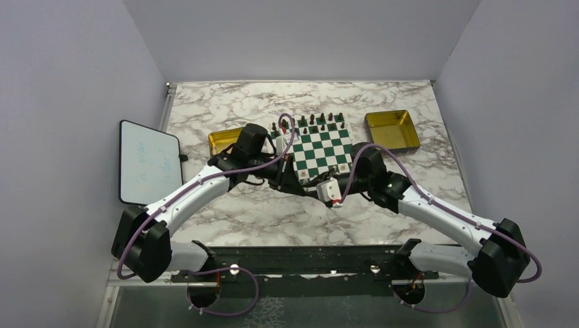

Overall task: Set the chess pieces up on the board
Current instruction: Place the chess piece on the chessboard.

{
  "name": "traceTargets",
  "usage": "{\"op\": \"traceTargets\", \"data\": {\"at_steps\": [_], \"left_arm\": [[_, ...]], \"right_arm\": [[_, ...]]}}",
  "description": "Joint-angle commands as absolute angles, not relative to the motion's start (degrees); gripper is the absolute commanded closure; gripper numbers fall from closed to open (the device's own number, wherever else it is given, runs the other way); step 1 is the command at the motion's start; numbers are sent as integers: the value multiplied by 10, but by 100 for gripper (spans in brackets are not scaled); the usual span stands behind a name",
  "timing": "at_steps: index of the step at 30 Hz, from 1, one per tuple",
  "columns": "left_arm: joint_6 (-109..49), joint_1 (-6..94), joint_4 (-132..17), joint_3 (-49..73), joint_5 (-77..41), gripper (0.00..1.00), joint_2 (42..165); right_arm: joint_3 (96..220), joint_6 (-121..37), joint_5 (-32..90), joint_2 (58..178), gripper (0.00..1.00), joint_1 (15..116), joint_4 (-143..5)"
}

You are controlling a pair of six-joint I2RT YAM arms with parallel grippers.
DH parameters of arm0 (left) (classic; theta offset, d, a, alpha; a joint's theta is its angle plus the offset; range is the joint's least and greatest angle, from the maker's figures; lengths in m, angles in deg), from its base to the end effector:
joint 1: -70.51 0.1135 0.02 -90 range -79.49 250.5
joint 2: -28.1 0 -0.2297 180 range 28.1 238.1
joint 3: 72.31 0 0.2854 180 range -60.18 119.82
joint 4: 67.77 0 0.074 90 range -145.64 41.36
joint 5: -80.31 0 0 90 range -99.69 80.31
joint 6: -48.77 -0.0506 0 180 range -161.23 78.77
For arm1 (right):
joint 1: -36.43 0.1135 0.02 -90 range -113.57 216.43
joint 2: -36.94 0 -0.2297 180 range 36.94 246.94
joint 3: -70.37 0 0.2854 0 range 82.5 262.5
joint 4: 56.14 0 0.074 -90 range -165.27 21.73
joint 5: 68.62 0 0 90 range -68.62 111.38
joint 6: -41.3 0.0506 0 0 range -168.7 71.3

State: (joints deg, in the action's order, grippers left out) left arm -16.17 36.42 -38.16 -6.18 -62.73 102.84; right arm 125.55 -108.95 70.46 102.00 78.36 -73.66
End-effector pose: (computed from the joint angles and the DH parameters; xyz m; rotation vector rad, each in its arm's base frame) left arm 0.2455 -0.2150 0.2278 0.7440 2.2721 -1.5651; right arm 0.1972 0.2285 0.2235 -1.7727 0.7669 0.6587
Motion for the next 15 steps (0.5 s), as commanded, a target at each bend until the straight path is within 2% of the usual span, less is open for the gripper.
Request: {"op": "traceTargets", "data": {"at_steps": [1, 6, 13, 15], "left_arm": [[-162, 372, -393, -42, -653, 91, 1033], [-160, 382, -382, -31, -655, 90, 1035], [-177, 422, -333, 6, -610, 65, 992], [-172, 438, -331, 4, -564, 62, 970]], "right_arm": [[1250, -1112, 686, 1015, 73, 795, -757], [1249, -1119, 682, 1017, 83, 803, -765], [1233, -977, 662, 1026, 97, 805, -625], [1227, -898, 641, 1029, 99, 805, -559]]}}
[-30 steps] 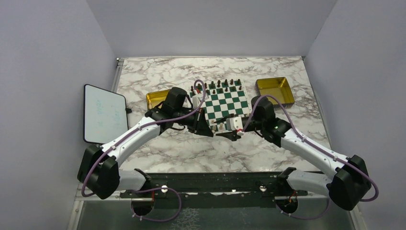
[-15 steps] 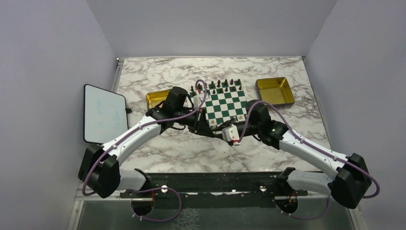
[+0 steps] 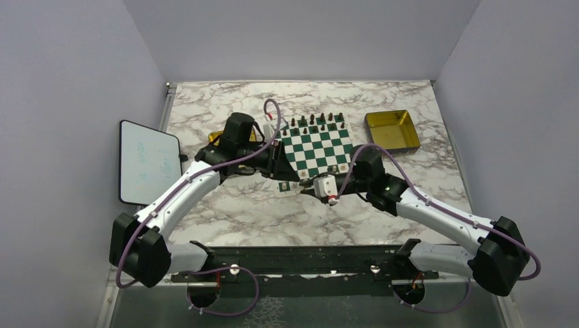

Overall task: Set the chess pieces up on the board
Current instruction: Place the chess piece on the chessboard.

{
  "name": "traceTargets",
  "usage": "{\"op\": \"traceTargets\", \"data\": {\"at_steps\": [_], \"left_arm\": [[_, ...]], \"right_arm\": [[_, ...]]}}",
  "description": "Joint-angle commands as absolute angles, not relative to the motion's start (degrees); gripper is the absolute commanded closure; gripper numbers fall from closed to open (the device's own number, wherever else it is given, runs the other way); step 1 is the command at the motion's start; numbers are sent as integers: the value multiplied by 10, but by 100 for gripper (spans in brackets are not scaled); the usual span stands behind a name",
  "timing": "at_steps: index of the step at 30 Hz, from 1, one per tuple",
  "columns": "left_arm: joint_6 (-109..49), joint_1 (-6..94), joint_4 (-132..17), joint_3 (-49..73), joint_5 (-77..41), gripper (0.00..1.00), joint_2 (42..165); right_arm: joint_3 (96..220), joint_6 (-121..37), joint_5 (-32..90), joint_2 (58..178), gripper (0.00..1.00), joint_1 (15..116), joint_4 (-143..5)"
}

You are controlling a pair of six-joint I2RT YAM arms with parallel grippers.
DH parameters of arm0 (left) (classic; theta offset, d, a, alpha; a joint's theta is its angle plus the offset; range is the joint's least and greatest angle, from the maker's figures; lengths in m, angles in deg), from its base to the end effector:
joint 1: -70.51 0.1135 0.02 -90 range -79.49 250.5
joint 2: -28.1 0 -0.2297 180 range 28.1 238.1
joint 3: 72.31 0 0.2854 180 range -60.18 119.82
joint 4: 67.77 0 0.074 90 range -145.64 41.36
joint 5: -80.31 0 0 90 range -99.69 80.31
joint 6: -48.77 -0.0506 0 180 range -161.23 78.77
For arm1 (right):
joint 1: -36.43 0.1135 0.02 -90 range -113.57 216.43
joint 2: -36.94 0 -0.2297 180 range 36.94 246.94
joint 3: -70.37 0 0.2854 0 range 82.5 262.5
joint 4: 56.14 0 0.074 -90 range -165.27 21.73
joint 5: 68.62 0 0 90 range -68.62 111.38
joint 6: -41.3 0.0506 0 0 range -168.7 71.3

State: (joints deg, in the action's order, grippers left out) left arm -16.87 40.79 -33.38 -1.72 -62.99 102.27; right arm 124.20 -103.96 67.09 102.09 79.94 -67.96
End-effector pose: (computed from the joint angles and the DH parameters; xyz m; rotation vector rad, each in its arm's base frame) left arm 0.2616 -0.1960 0.2525 0.6666 2.2586 -1.5299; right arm 0.1954 0.2355 0.2229 -1.7201 0.8045 0.6434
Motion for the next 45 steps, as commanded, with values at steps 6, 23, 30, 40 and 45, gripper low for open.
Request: {"op": "traceTargets", "data": {"at_steps": [6, 23, 30, 40, 45], "left_arm": [[-142, 449, -356, -28, -451, 56, 898], [-32, 450, -506, -62, -518, 61, 950], [-2, 450, -550, -73, -510, 71, 954], [0, 450, -551, -83, -527, 97, 965], [-58, 450, -466, -38, -490, 98, 980]], "right_arm": [[1222, -655, 490, 1045, 99, 805, -426], [1224, -476, 421, 1067, 98, 805, -350], [1216, -476, 414, 1067, 99, 805, -349], [1214, -455, 376, 1068, 80, 805, -363], [1199, -424, 368, 1051, 53, 805, -393]]}}
